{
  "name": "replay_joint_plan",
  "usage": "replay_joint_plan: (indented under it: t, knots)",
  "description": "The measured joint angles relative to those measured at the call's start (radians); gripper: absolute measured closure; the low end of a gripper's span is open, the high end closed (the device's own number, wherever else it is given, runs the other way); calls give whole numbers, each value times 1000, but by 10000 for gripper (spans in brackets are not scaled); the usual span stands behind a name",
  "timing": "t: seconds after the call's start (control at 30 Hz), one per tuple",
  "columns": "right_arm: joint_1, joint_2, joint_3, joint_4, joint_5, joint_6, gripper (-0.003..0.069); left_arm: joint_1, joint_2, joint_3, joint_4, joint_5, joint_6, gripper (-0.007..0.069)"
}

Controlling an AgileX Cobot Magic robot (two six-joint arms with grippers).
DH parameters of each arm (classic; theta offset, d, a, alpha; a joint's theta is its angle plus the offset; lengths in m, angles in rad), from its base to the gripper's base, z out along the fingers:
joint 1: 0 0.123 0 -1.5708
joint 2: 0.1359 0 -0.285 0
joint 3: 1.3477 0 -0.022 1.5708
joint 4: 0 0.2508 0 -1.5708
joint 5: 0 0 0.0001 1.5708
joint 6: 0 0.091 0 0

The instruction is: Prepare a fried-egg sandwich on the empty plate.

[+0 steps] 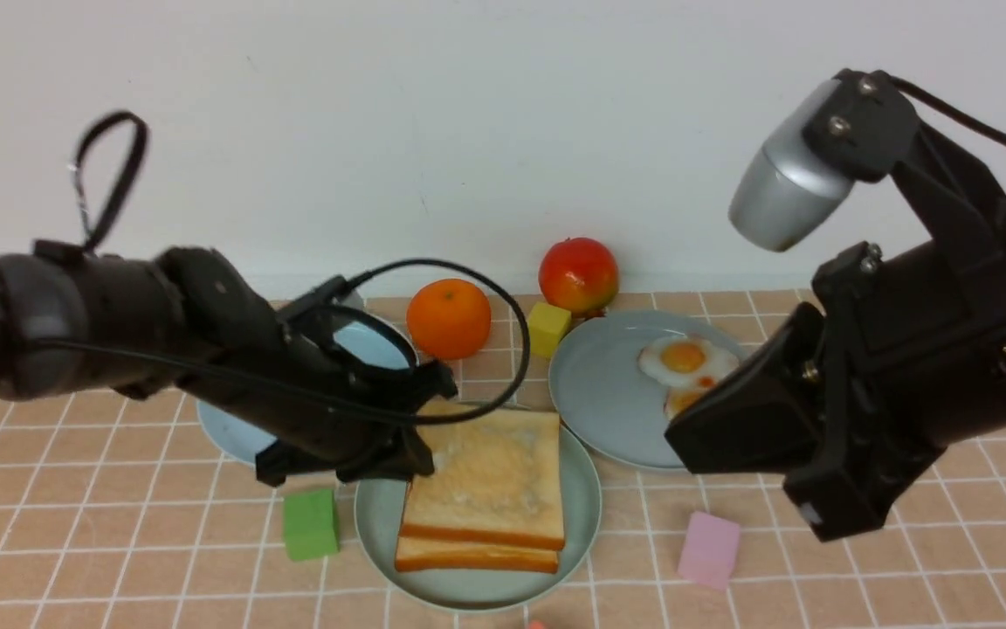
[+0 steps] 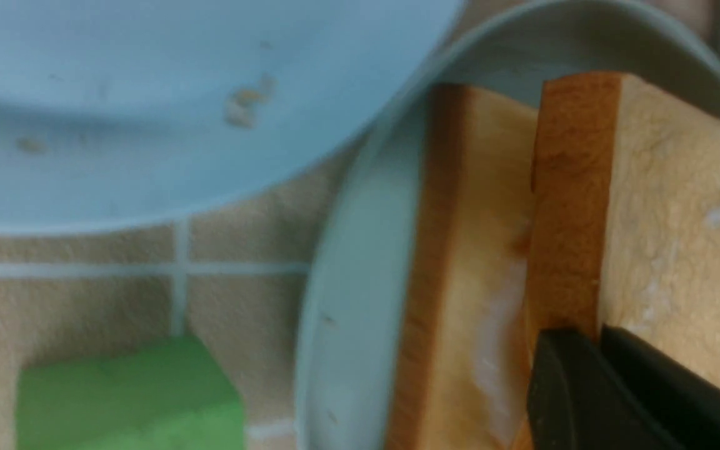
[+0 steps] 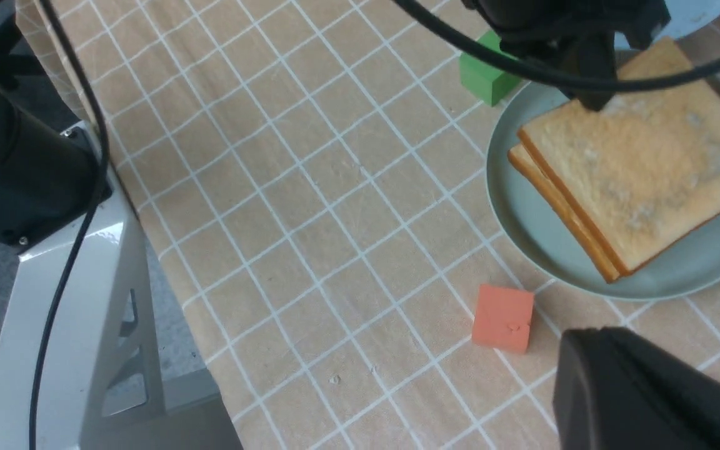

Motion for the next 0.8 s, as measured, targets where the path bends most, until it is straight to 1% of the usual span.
replay_joint_plan:
  t: [0.13,0.2,0.23,0.27,0.33,0.43,0.47,0.5,0.53,0.63,0.7,0.8]
  knots:
    - [0,0,0,0,16,1,648,0,18,0,-2,-9,-9,579]
    - [0,0,0,0,19,2,645,0,18,0,-1,-14,-9,531]
    - [0,0,0,0,19,3,645,0,17,0,-1,-14,-9,527]
    - [0,0,0,0,20,8,644,0,16,0,7,-14,-9,477]
    - [0,0,0,0,19,13,644,0,10,0,19,-13,-9,426]
    - [0,0,0,-2,4,18,643,0,-15,0,47,3,-9,326]
    - [0,0,0,-1,2,19,643,0,-20,0,52,6,-9,314]
    - [0,0,0,-6,-16,23,641,0,-42,0,71,20,-9,271]
    - [0,0,0,-12,-29,30,639,0,-59,0,88,33,-9,249]
    - [-1,-5,0,-81,-65,100,637,0,-109,0,132,78,-9,214]
    - [-9,-19,1,-150,-88,179,637,0,-162,0,183,122,-9,203]
    - [-45,-68,3,-278,-115,343,637,0,-262,0,230,198,-9,202]
